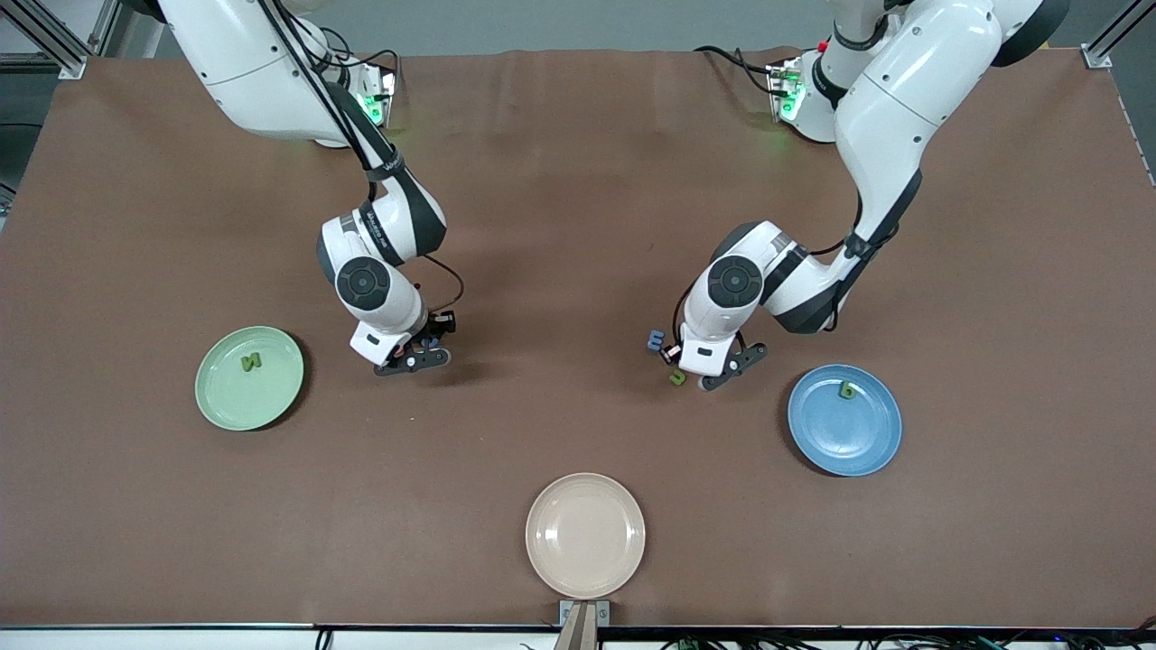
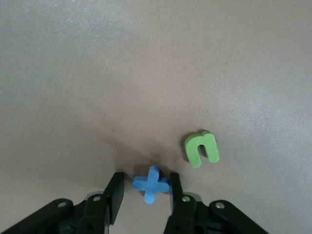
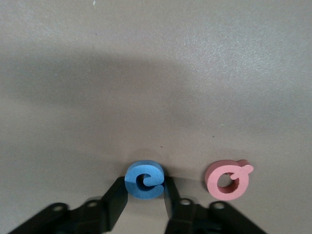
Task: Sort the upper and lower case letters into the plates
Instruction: 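Grasp the blue c with the right gripper while the left gripper grasps the blue x, then drop the c on the green plate while the left gripper drops x on blue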
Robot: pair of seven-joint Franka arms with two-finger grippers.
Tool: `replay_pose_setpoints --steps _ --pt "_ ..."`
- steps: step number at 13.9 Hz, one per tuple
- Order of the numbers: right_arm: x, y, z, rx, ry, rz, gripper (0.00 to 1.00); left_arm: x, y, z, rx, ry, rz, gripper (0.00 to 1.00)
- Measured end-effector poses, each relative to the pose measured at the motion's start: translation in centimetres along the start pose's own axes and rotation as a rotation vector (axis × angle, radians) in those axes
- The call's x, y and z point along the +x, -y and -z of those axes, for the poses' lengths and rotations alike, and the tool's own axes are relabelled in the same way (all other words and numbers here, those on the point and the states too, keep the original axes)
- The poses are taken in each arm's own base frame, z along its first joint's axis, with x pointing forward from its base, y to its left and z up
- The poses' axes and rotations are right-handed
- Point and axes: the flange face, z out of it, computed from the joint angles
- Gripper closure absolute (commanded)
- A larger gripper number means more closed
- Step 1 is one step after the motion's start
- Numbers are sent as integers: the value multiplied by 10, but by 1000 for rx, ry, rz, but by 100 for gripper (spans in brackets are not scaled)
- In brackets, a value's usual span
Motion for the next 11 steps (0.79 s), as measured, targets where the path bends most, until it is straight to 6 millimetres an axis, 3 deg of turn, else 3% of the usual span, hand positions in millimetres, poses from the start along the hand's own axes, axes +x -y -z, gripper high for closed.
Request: replay_pose_setpoints --steps 1,4,7,9,11 --pt "0 0 1 0 0 0 80 0 0 0 -1 -1 0 99" --pt "0 0 1 -1 2 0 80 3 -2 4 -7 -9 -2 100" --pt "1 -1 6 -9 30 -2 82 19 -4 21 -32 -38 13 100" --pt "6 -13 28 -15 39 -11 82 40 2 47 -55 -75 40 100" --pt "12 -43 63 -13 38 22 82 74 24 70 -57 -123 55 100"
